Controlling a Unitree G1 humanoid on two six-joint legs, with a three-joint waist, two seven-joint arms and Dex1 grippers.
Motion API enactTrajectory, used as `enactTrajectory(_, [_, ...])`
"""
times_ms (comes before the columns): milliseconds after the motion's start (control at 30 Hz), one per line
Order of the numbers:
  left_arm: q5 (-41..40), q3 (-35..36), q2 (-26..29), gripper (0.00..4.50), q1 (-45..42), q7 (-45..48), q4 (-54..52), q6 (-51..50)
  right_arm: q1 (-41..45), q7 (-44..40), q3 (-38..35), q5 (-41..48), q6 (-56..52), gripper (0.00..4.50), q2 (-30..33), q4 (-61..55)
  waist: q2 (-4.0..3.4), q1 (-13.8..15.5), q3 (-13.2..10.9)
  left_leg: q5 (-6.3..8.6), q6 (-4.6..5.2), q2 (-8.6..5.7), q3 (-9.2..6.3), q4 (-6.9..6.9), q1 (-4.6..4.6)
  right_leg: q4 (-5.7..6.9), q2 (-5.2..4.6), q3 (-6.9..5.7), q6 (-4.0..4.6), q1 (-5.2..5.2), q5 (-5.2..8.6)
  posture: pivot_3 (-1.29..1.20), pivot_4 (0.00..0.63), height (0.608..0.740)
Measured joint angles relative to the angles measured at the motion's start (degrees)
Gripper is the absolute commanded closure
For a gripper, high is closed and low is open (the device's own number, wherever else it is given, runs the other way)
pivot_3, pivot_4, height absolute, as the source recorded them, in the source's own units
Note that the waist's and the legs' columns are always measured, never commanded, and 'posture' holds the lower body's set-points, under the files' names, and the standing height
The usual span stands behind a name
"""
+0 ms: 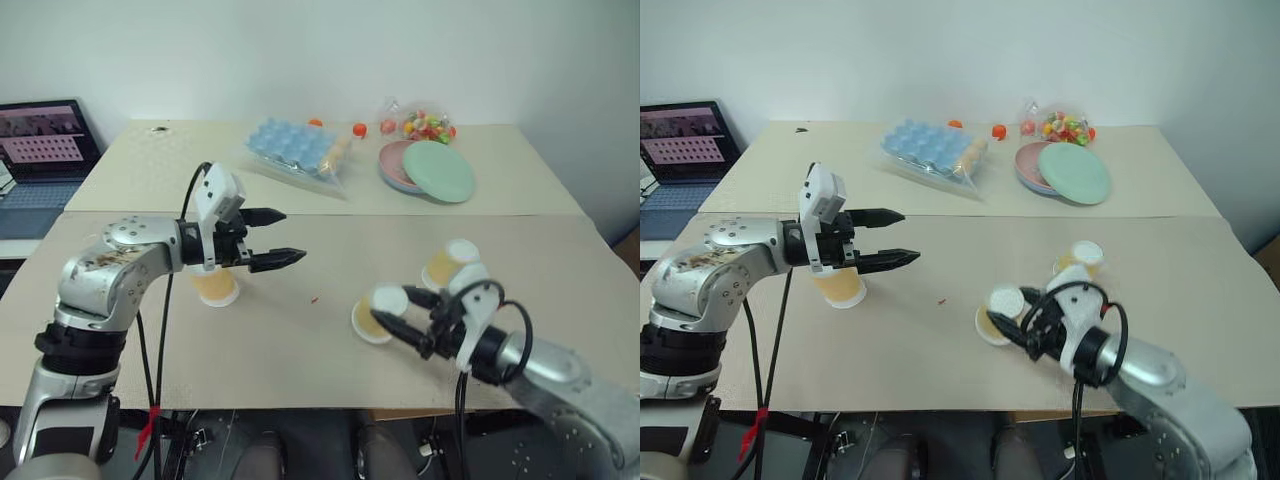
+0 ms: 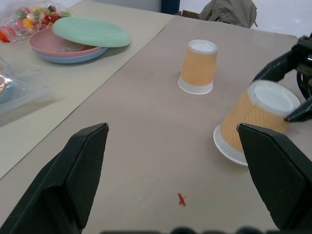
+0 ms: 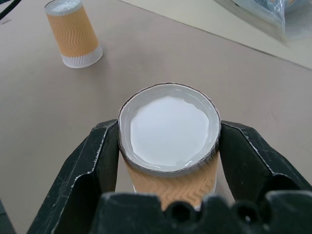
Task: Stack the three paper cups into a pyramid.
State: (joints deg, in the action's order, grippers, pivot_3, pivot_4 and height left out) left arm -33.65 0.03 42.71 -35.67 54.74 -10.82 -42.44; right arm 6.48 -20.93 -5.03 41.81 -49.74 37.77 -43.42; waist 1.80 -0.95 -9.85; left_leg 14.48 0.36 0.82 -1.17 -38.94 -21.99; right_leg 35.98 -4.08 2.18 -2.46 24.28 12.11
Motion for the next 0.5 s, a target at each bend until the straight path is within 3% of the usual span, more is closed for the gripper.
enactTrajectory(100, [0.2,0.6,0.8,0.00,1.1,-0.2,-0.8,0.0,6.8,-1.2,4.8,-1.4,-1.0,1.73,-0.6,4.5,0.00,-0.1,0.0,0.00,0.00,0.01,0.01,0.00,-0.03,-0.01,0.01,0.02,0.02,0.04,-0.01,0.00,0.150,0.736])
enactTrajectory(233, [0.7,0.8,1.1,0.00,2.3,-1.0,-2.9,0.0,15.9,-5.8,16.5,-7.5,-0.1,1.73,-2.5,12.3,0.00,-0.2,0.0,0.00,0.00,0.04,-0.03,0.02,-0.04,-0.02,0.06,-0.01,0.28,0.08,-0.16,0.00,0.150,0.736])
enactTrajectory(500, [0.5,2.8,2.9,0.00,8.6,-3.4,-9.2,-0.4,25.1,-12.1,24.4,-14.3,3.7,1.73,-8.1,22.3,0.00,-0.2,0.0,0.01,0.00,0.04,-0.04,0.04,-0.12,-0.06,0.02,-0.04,0.44,0.17,-0.26,0.00,0.150,0.736])
